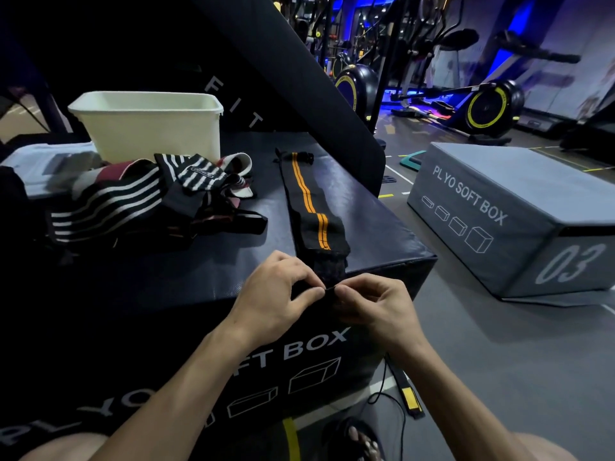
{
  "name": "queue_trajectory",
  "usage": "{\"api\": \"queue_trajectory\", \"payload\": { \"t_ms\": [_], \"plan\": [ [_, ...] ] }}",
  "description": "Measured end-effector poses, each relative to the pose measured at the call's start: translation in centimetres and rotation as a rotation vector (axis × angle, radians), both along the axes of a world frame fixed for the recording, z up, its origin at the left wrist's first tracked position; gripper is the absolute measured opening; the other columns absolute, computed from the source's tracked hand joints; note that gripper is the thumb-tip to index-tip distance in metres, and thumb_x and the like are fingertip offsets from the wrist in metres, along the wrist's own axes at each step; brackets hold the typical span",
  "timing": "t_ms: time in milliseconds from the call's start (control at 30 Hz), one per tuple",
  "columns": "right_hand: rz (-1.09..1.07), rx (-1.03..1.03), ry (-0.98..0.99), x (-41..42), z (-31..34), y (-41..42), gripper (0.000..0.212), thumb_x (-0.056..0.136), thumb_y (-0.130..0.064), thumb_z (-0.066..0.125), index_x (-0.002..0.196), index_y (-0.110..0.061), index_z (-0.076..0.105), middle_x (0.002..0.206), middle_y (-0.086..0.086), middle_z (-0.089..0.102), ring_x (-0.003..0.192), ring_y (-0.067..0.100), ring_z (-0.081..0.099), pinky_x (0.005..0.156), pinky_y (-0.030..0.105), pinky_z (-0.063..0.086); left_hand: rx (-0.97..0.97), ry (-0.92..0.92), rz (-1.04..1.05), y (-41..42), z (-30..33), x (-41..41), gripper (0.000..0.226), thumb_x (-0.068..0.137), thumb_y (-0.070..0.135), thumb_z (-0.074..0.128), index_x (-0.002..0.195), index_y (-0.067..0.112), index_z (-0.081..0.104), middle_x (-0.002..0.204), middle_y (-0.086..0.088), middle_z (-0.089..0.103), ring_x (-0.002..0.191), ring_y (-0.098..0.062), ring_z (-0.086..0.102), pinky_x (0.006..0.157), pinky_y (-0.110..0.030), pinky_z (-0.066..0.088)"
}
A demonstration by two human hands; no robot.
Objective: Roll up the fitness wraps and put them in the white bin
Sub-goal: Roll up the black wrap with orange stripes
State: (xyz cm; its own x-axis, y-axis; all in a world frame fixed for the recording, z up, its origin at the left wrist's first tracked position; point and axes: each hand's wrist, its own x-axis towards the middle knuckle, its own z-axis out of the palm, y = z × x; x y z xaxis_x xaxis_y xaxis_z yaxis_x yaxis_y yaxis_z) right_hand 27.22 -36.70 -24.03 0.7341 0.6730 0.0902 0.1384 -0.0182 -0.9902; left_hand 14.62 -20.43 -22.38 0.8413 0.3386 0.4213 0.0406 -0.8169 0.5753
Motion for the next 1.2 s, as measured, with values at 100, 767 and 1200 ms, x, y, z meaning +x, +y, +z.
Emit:
{"api": "queue_trajectory", "payload": {
  "t_ms": [100,767,1200],
  "plan": [
    [-0.023,0.044,0.055,-0.2,-0.1,0.4,0.008,0.089,-0.011,0.077,0.089,-0.003,0.078,0.083,0.019,0.076,0.083,0.032,0.076,0.073,0.044,0.064,-0.045,-0.032,0.076,-0.6,0.0,0.1,0.003,0.086,0.034,0.079,0.089,0.033,0.080,0.085,0.022,0.069,0.102,0.001,0.055,0.087,-0.015,0.044],
    [-0.165,0.142,0.123,-1.4,0.0,1.6,0.010,0.085,-0.011,0.081,0.086,-0.004,0.076,0.081,0.018,0.076,0.078,0.032,0.077,0.067,0.035,0.062,-0.174,-0.093,0.205,-1.6,-0.2,0.3,0.011,0.083,0.032,0.082,0.092,0.040,0.079,0.085,0.017,0.068,0.100,0.002,0.059,0.084,-0.021,0.053],
    [-0.120,0.168,0.168,-1.7,0.3,1.5,0.014,0.088,-0.010,0.077,0.087,0.003,0.073,0.081,0.020,0.075,0.074,0.027,0.076,0.066,0.031,0.061,-0.111,-0.168,0.174,-2.0,-0.4,0.0,0.015,0.085,0.023,0.081,0.094,0.035,0.078,0.078,0.025,0.061,0.096,-0.008,0.059,0.084,-0.026,0.052]
  ]
}}
